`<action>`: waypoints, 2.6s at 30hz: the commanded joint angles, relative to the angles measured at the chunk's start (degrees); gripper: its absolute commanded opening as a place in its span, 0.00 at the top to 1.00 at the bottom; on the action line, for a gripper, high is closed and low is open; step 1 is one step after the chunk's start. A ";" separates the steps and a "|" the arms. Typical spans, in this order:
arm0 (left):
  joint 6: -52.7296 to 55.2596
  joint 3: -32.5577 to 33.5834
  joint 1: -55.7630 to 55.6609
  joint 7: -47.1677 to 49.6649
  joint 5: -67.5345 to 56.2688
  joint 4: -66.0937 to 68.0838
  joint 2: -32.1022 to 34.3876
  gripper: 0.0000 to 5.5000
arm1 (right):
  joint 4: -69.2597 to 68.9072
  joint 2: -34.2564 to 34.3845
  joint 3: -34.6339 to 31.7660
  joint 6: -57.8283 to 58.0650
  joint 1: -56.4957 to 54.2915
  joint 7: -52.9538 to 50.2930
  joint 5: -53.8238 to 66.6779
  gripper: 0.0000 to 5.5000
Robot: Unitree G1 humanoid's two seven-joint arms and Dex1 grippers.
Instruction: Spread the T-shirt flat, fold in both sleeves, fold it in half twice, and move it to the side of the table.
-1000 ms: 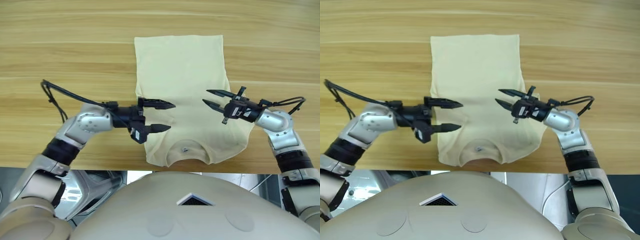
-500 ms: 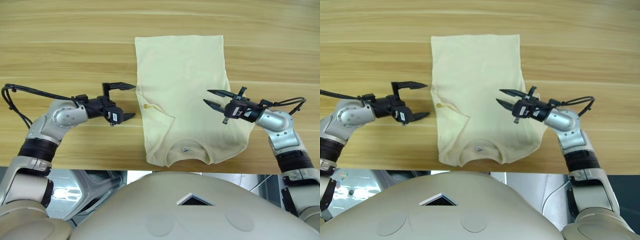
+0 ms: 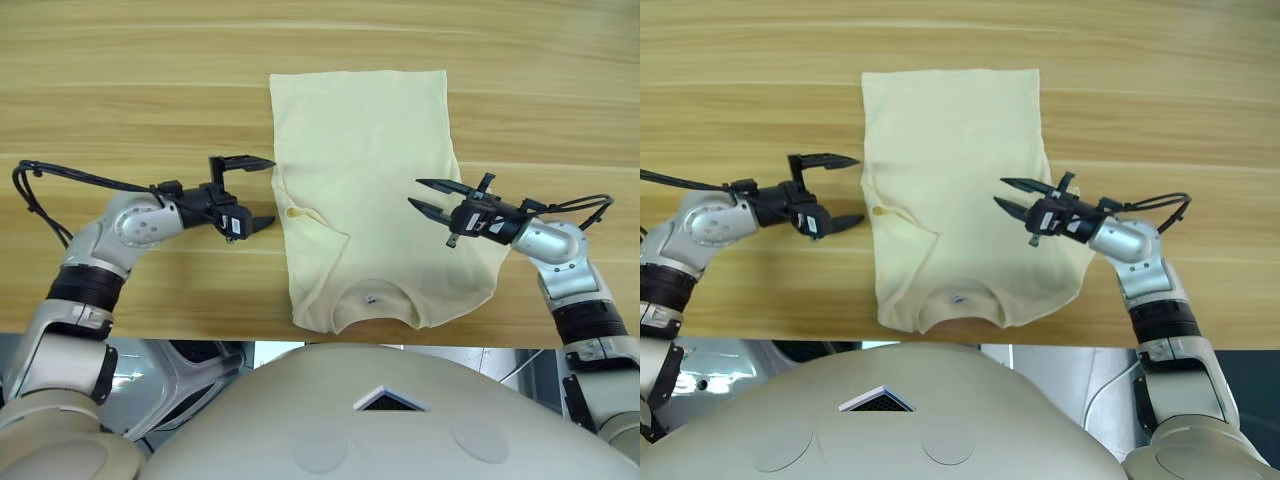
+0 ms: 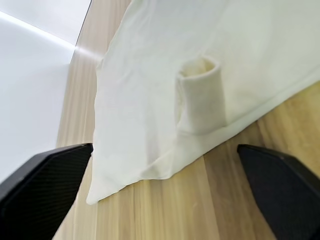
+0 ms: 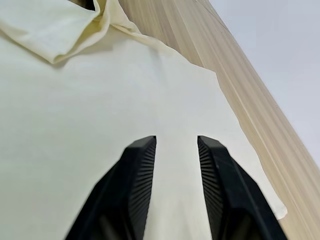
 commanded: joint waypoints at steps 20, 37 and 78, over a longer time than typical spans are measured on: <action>-0.72 -0.33 -3.36 1.56 1.46 0.05 -3.10 0.02 | 0.59 0.39 -0.01 0.34 -0.88 -0.61 -1.18 0.72; -1.33 -1.15 -3.49 2.02 2.25 1.27 -4.12 0.02 | 1.75 0.84 0.21 0.10 -1.67 -1.00 -1.73 0.72; -7.21 2.61 -9.02 4.36 -19.69 9.93 -9.91 0.02 | 1.16 1.02 -5.17 0.18 -3.11 -4.03 2.96 0.61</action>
